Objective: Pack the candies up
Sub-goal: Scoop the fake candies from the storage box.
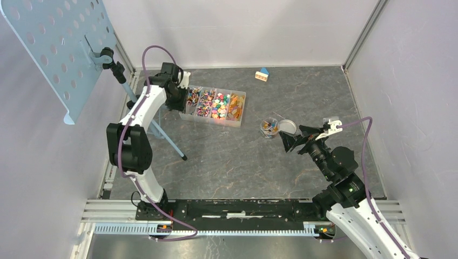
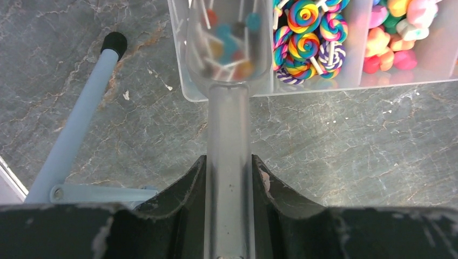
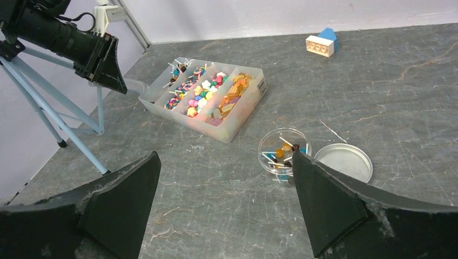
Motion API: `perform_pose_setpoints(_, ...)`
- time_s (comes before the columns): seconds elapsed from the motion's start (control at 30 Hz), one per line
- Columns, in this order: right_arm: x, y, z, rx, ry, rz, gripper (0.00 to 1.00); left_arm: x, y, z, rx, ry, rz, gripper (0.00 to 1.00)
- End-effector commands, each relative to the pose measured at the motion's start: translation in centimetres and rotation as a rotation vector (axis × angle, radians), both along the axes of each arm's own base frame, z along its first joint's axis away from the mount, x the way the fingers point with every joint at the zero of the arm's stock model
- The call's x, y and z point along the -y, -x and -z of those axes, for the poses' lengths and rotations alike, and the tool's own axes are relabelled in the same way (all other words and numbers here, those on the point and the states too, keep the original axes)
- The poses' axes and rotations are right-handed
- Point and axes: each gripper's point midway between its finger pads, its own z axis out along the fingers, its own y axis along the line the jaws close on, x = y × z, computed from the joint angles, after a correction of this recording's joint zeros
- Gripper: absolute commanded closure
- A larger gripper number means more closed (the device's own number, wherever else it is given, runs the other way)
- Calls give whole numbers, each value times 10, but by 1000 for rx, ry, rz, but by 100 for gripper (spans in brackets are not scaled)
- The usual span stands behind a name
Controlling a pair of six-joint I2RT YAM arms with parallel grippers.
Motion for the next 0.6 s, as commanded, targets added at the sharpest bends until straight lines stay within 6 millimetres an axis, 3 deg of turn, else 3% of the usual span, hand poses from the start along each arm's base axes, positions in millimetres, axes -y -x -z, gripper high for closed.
perform_pose_setpoints(0.0, 3, -3, -6, 32, -4, 16, 2, 0, -4, 6, 34, -7, 2, 98)
perform_pose_setpoints(0.57, 2, 0, -14, 46, -25, 10, 2, -8, 16, 16, 77, -27, -16, 98)
